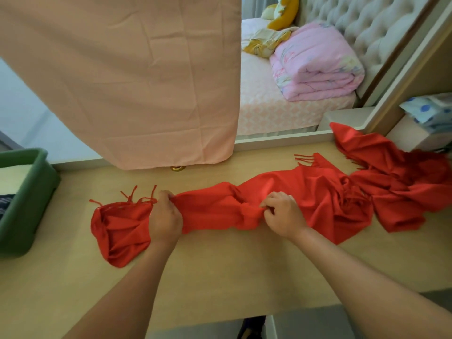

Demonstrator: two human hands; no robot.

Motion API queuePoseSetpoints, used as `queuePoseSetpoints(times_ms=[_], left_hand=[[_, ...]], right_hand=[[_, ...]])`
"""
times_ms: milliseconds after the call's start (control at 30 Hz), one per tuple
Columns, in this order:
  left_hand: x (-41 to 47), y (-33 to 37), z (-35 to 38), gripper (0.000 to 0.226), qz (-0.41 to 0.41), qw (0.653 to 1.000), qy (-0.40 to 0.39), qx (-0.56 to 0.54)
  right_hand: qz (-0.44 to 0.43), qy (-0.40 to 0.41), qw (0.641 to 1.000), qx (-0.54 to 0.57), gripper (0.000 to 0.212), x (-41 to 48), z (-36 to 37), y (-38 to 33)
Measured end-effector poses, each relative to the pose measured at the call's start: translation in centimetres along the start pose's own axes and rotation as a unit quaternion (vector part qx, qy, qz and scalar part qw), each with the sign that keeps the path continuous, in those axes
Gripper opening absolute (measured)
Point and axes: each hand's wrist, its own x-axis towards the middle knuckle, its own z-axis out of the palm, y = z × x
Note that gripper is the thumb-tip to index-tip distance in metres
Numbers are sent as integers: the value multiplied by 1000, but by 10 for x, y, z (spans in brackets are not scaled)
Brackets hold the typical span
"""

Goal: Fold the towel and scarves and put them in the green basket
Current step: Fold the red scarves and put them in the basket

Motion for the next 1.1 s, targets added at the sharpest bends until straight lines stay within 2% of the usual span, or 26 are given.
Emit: queuePoseSetpoints(times_ms=[67, 100, 167, 233, 300, 367, 467, 567, 667, 800, 900, 967, 1033, 1100], left_hand=[[-5, -11, -16, 20, 40, 987, -52, 145], [-8, -16, -21, 24, 44, 966, -92, 237], [-17, -25, -30, 33, 23, 899, -166, 405], [-29, -34, -34, 38, 4, 841, -209, 499], [-39, -39, -30, 40, 14, 824, -226, 519], [-42, -35, -24, 37, 51, 846, -219, 484], [-40, -28, -5, 40, 130, 894, -245, 352], [-31, -23, 14, 56, 112, 916, -299, 244], [-17, -22, 31, 57, 102, 906, -324, 252], [-8, -20, 55, 46, 124, 878, -364, 284], [1, -26, 62, 24, 79, 908, -298, 284], [17, -33, 57, 24, 1, 941, -212, 262], [37, -40, 50, 25, -81, 960, -137, 229], [56, -45, 49, 31, -110, 973, -84, 186]], right_hand=[[18, -84, 996, -28, 23, -13, -6, -11], [31, -149, 987, -59, 24, -18, -8, -16], [58, -284, 947, -138, 26, -26, -8, -27], [90, -377, 906, -172, 27, -33, -5, -37], [105, -390, 902, -153, 26, -37, 2, -42], [97, -360, 918, -135, 27, -35, 10, -43], [74, -338, 930, -123, 34, -27, 23, -41], [50, -329, 937, -109, 47, -17, 38, -39], [54, -344, 931, -107, 65, -4, 50, -36], [44, -364, 922, -128, 72, 14, 62, -22], [61, -365, 917, -146, 69, 26, 71, -3], [76, -354, 916, -174, 66, 36, 72, 10], [102, -337, 917, -188, 64, 50, 72, 18], [113, -324, 918, -200, 64, 63, 73, 20]])
